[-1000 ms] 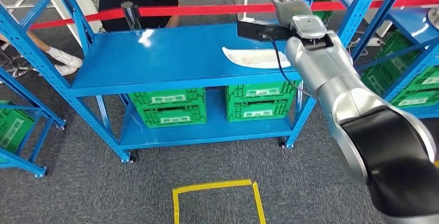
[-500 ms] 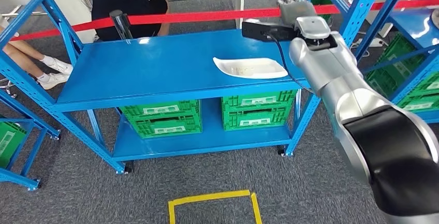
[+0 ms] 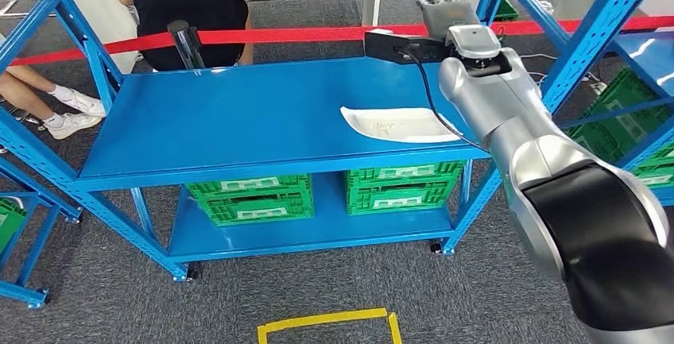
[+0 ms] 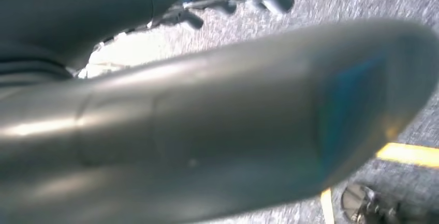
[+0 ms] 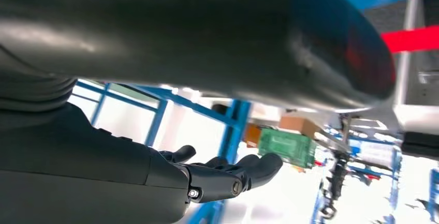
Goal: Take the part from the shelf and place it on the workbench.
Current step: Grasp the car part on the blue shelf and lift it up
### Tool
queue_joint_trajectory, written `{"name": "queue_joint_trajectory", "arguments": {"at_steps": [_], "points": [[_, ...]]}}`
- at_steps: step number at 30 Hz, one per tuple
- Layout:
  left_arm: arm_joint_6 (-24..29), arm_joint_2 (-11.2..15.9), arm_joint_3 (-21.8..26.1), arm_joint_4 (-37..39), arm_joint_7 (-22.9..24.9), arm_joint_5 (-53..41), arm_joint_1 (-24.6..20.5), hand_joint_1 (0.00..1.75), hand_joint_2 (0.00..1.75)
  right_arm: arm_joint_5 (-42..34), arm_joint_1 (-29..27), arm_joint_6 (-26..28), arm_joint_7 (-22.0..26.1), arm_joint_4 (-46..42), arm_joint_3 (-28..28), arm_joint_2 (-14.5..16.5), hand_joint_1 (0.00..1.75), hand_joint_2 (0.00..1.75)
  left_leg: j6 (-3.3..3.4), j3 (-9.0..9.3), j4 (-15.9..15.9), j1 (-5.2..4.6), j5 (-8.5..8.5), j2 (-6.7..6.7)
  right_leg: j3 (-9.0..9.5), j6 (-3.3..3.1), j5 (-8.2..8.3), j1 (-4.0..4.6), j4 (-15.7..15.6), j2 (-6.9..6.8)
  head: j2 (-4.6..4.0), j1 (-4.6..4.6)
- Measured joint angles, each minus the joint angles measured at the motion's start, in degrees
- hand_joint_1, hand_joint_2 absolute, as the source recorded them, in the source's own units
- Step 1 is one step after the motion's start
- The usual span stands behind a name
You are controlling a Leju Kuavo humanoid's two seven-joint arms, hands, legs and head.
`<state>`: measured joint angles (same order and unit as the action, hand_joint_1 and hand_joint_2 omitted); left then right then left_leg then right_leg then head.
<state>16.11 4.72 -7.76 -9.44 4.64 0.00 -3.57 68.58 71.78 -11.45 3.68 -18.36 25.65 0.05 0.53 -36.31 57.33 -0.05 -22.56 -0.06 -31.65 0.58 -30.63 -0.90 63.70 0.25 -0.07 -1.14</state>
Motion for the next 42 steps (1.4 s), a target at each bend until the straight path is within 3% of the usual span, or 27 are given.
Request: {"name": "queue_joint_trajectory", "arguments": {"at_steps": [3, 4, 5, 6, 8, 10, 12, 16, 22, 26, 42], "points": [[0.0, 0.0, 0.0, 0.0, -0.2, 0.1, -0.2, 0.0, 0.0, -0.2, -0.4, 0.0, 0.1, 0.0, 0.1, 0.0, 0.0, 0.0, 0.63, 0.93, 0.0, -0.03, -1.08, -0.21, -6.87, 0.49, -3.84, 0.07, 9.1, 0.0, 0.0, 0.02], [0.0, 0.0, 0.0, 0.0, -0.3, 0.1, -0.2, 0.0, 0.0, -0.3, -0.7, -0.1, 0.1, 0.0, 0.2, -0.1, 0.0, 0.0, 0.67, 1.29, 0.1, -0.07, -1.55, -0.34, -8.77, 0.58, -4.77, 0.08, 10.6, 0.01, 0.0, 0.03], [0.0, 0.0, 0.0, 0.0, -0.3, 0.2, -0.1, 0.0, 0.0, -0.5, -0.9, -0.1, 0.1, 0.0, 0.2, -0.1, 0.0, 0.0, 0.63, 1.72, 0.2, -0.1, -2.05, -0.47, -9.82, 0.56, -4.51, 0.08, 10.5, 0.0, 0.0, 0.03], [0.0, 0.0, 0.0, 0.0, -0.3, 0.3, 0.0, 0.0, 0.0, -0.7, -1.0, -0.2, 0.2, 0.0, 0.3, -0.1, 0.0, 0.0, 0.54, 2.23, 0.4, -0.13, -2.6, -0.58, -9.82, 0.43, -2.67, 0.1, 8.3, 0.0, 0.0, 0.03], [0.0, -0.1, 0.0, 0.0, -0.4, 0.3, 0.2, 0.0, 0.0, -1.2, -1.1, -0.4, 0.3, 0.0, 0.5, -0.1, 0.0, 0.0, 0.22, 3.22, 0.8, -0.19, -3.78, -0.7, -7.94, -0.18, 3.33, 0.31, 0.8, 0.01, 0.0, 0.01], [0.0, -0.2, 0.0, 0.0, -0.4, 0.3, 0.1, 0.0, 0.0, -1.7, -1.1, -0.8, 0.5, 0.0, 0.6, 0.0, 0.0, 0.0, -0.37, 3.57, 1.2, -0.17, -4.69, -0.81, -6.58, -0.77, 6.15, 0.72, -3.9, 0.02, 0.0, -0.05], [0.0, -0.2, 0.0, 0.0, -0.4, 0.3, 0.1, 0.0, 0.0, -2.5, -1.3, -1.0, 0.6, 0.0, 0.6, 0.3, 0.0, 0.0, -0.96, 3.64, 1.5, -0.13, -5.08, -0.87, -6.09, -1.11, 6.18, 0.95, -4.7, 0.03, 0.0, -0.11], [-0.2, -0.3, 0.0, 0.0, -0.5, 0.4, 0.3, 0.0, 0.0, -3.9, -1.9, -0.5, 1.1, -0.1, 0.6, 1.1, 0.0, 0.0, -0.42, 4.73, 0.8, -0.12, -5.82, -0.59, -5.26, -1.48, 6.2, 1.06, -4.7, 0.34, 0.0, -0.15], [-0.5, -0.1, 0.1, 0.0, -0.7, 0.4, 0.4, 0.0, 0.0, -4.3, -3.1, 0.1, 1.2, -0.3, 0.9, 2.0, 0.0, 0.0, -0.99, 5.35, 0.0, -0.17, -5.87, -0.53, -5.02, -1.88, 5.8, 1.02, -4.8, 0.32, 0.0, -0.15], [-0.5, -0.1, 0.1, 0.0, -1.0, 0.2, 0.5, 0.0, 0.0, -6.3, -4.5, 1.9, 1.8, -1.6, 1.6, 2.2, 0.0, 1.75, -1.34, 5.44, -0.1, -0.17, -5.88, -0.53, -4.96, -1.91, 5.77, 1.03, -4.8, 0.32, 0.0, -0.15], [-0.5, -0.1, 0.4, 0.0, -1.0, -0.3, 0.7, 0.0, 0.0, -14.6, -8.1, 3.3, 3.3, -7.3, 8.8, 2.1, 0.0, 1.75, -1.45, 5.55, 0.1, -0.21, -5.87, -0.52, -4.64, -1.7, 5.91, 0.8, -4.9, 0.3, 0.0, -0.14]]}}
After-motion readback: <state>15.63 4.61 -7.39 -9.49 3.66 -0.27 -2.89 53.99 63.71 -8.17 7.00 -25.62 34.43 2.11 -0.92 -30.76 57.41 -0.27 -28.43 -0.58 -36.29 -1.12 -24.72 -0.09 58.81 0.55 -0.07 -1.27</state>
